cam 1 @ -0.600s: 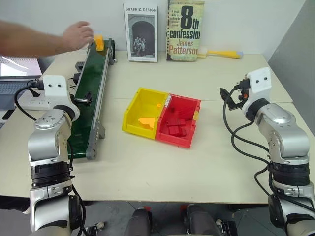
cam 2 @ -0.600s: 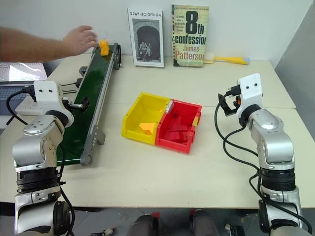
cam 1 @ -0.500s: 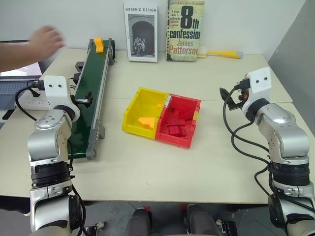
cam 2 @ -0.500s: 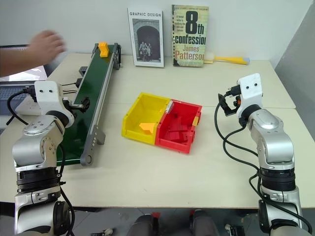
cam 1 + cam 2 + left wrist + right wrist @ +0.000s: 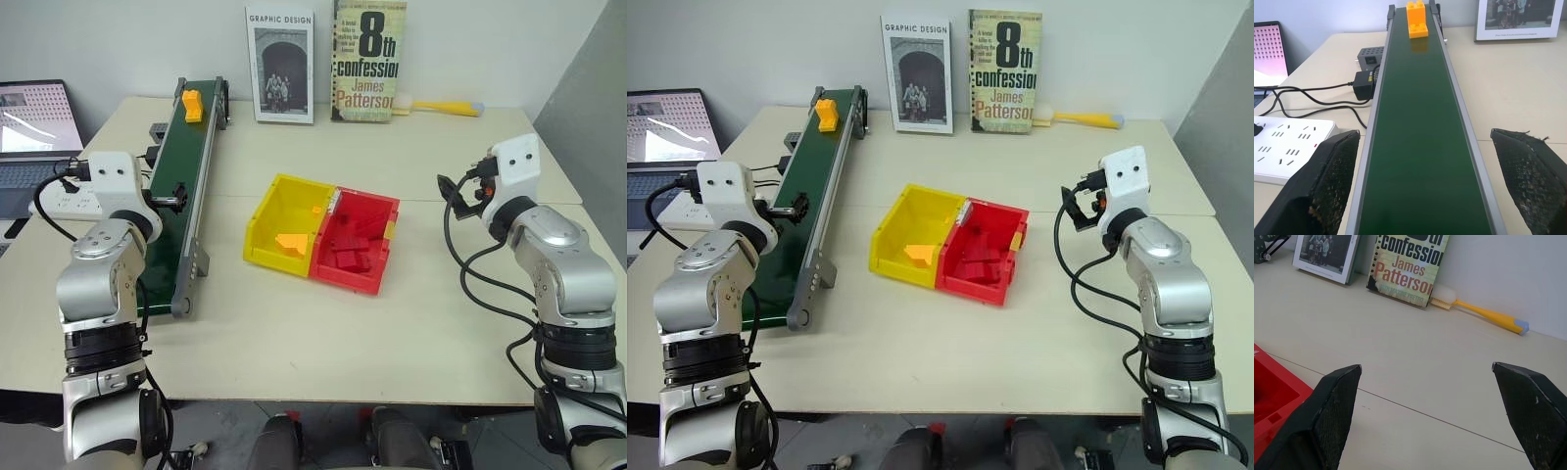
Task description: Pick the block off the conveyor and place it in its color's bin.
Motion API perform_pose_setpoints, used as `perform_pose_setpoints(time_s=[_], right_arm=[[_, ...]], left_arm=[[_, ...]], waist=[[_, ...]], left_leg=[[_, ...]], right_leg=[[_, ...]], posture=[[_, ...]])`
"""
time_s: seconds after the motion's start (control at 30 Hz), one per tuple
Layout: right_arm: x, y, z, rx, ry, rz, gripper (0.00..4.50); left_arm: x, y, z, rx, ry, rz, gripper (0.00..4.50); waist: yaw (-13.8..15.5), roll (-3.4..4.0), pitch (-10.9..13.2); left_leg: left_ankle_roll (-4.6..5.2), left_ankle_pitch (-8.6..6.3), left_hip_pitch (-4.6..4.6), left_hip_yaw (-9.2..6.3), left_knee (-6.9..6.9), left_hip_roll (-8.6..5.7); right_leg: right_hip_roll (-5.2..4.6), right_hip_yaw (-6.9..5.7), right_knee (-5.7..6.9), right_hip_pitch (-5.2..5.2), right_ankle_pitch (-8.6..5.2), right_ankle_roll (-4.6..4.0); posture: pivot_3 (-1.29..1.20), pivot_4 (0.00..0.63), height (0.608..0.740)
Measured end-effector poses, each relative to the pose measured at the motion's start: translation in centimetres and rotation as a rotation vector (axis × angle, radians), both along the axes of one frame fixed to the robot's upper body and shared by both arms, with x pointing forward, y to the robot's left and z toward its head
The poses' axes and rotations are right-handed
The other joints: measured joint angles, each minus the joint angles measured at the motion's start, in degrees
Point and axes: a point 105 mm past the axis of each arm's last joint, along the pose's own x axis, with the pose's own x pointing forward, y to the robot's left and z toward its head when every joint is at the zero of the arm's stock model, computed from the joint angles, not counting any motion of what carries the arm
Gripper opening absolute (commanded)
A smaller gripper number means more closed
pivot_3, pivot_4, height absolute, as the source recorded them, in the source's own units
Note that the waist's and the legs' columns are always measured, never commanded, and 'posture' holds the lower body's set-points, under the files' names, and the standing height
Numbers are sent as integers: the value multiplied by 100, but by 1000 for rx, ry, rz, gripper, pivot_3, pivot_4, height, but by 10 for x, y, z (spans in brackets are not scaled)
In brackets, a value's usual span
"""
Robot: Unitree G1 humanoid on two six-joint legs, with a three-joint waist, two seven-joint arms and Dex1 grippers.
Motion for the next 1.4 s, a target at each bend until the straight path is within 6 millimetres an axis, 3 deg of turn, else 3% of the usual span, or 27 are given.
perform_pose_setpoints(time_s=[0.13,0.33,0.47,0.57,0.73,1.4], right_arm=[[3,2,7,-22,-7,37,4500],[-9,61,53,-17,-65,465,4500],[-37,99,47,2,48,799,4500],[-57,111,43,-12,109,943,4500],[-67,116,43,-32,132,995,4500],[-76,119,44,-51,130,1002,4500]], left_arm=[[0,1,1,-10,-13,16,4461],[4,-5,4,-24,-44,3,4461],[6,-6,5,-24,-45,4,4461],[7,-4,2,-27,-32,16,4461],[7,-3,1,-27,-28,21,4461],[12,-2,-7,-40,6,25,4461]], waist=[[0,0,0],[-13,0,0],[-8,1,0],[0,0,0],[3,0,0],[4,0,0]], left_leg=[[1,0,1,2,0,-1],[7,-4,3,-8,-3,1],[8,-5,0,-10,-2,1],[9,-5,-1,-13,-1,1],[8,-5,0,-14,0,1],[8,-4,0,-14,-1,3]], right_leg=[[-1,2,0,0,0,0],[8,-10,-3,2,0,0],[0,-9,-5,2,0,0],[-4,-11,-4,3,0,0],[-3,-12,-4,5,0,0],[-4,-12,-8,4,0,0]], posture=[[0,150,740],[0,150,740],[0,150,740],[0,150,740],[0,150,740],[0,150,740]])
